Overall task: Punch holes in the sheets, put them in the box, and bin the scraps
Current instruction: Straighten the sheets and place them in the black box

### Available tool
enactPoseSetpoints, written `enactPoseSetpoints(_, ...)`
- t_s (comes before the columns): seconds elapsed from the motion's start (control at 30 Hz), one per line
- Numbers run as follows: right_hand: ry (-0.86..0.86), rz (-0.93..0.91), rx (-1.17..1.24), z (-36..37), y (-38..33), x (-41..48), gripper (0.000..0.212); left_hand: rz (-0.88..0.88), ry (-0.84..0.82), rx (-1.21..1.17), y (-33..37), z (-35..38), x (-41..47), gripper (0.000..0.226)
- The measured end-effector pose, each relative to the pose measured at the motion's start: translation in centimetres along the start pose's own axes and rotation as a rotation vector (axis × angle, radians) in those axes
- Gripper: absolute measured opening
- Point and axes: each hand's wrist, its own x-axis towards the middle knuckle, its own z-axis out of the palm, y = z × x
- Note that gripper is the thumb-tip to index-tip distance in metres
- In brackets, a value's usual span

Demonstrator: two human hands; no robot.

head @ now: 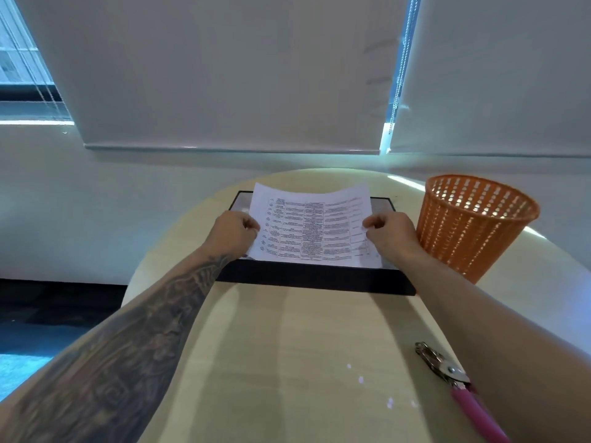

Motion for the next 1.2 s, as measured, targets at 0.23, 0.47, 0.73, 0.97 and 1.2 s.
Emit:
enactPoseSetpoints(0.23,-0.108,0.051,-0.287,0.7,0.6,0.4,0.021,-0.081,-0.106,0.19,-0.3,0.7,0.5,0.029)
enactPoseSetpoints(0.47,-0.207,0.048,-0.421,0.7,0.8,0.4,0.026,-0.099,-0.162,0.333,0.2,0.8,0.0,0.029)
enactPoseSetpoints(0.73,-0.088,-0.115,-0.348,-0.8,-0.9,-1.7,0.018,0.023,-0.03,0.205,1.3,-0.3,-1.3,0.021)
enactPoseSetpoints(0.97,-0.14,-0.396,-0.245,-3.8,-2.0,-8.2,0.015,0.304,0.128,0.033,4.4,-1.4,-6.9,0.01)
enactPoseSetpoints(1.2,-0.307,-0.417,-0.383,-4.5,-0.1,-18.2,0.022,0.386,-0.131,-0.001,6.3,2.0,-16.8,0.016)
